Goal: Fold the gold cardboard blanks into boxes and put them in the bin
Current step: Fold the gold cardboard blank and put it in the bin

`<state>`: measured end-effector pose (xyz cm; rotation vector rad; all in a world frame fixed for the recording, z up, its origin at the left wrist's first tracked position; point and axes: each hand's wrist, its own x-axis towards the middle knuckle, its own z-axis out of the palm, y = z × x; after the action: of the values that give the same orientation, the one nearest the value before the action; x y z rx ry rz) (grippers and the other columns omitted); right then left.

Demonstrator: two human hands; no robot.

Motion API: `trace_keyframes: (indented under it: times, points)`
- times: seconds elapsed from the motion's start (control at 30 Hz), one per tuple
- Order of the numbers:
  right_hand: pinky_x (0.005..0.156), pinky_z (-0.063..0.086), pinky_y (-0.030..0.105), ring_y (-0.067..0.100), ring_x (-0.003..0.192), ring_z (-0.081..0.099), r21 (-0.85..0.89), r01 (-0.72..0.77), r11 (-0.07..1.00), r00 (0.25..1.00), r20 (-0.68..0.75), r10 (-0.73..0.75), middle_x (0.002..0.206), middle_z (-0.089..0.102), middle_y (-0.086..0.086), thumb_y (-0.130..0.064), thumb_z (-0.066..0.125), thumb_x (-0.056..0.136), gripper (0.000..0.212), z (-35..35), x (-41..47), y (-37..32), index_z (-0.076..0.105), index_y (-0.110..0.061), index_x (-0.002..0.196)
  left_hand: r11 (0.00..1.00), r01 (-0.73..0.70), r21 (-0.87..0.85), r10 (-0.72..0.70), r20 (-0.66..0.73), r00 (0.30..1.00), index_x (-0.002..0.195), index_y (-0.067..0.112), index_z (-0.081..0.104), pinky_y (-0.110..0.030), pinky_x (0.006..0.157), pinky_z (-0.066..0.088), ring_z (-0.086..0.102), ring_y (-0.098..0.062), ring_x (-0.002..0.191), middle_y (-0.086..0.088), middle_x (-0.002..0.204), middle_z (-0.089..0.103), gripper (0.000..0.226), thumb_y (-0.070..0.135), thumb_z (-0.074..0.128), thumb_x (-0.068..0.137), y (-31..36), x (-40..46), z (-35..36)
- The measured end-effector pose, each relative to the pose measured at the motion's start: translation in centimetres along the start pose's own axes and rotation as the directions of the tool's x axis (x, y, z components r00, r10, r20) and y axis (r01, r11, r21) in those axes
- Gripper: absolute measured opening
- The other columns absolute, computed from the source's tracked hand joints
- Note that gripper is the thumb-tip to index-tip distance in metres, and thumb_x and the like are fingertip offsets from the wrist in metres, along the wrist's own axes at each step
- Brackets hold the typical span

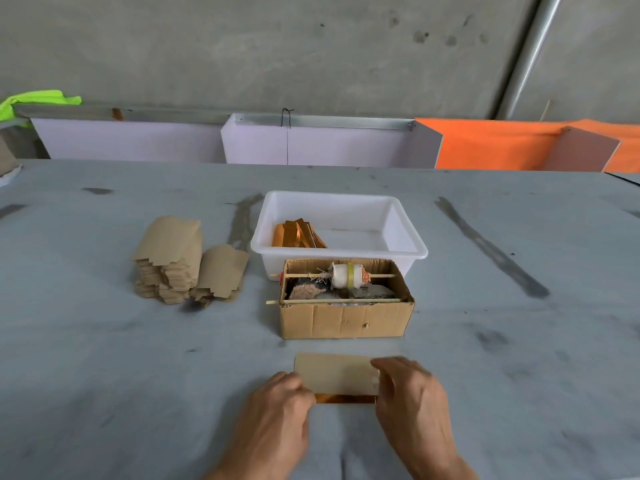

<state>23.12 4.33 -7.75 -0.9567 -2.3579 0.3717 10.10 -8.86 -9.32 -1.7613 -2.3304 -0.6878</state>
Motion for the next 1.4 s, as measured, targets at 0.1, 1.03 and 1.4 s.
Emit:
trace_keyframes:
  times: [0.1,1.03,1.4]
  points:
    - [0.087,0.045,0.034,0.023,0.107,0.056,-0.051,-0.005,0.999,0.983,0.183,0.014,0.115,0.064,-0.004,-0.021,0.064,0.085,0.030,0.6,2.3,-0.9,0.067,-0.021,0.115,0.998,0.051,-0.040,-0.050,0.020,0.999,0.054,0.018,0.061,-0.022,0.045,0.044,0.060,-0.013,0.057,0.007,0.061,0.055,0.024,0.003,0.077,0.044,0.4,0.5,-0.8]
    - [0.094,0.041,0.029,0.018,0.111,0.051,0.066,0.194,0.979,0.878,0.434,-0.203,0.115,0.063,-0.001,-0.015,0.059,0.091,0.021,2.0,5.1,0.9,0.071,-0.024,0.106,0.902,0.380,-0.206,-0.351,0.165,0.922,0.088,0.023,0.073,-0.017,0.069,0.037,0.059,-0.012,0.086,0.009,0.085,0.059,0.008,0.020,0.068,0.083,-2.1,5.3,0.7]
    - [0.078,0.045,0.024,0.016,0.095,0.059,0.049,0.365,0.930,0.855,0.377,-0.356,0.094,0.069,-0.002,-0.011,0.064,0.087,0.016,1.9,5.4,0.8,0.076,-0.021,0.093,0.982,0.185,-0.028,-0.180,0.131,0.975,0.099,0.030,0.072,-0.021,0.084,0.028,0.049,-0.010,0.100,0.009,0.097,0.064,0.017,0.025,0.059,0.089,-2.3,5.4,0.4]
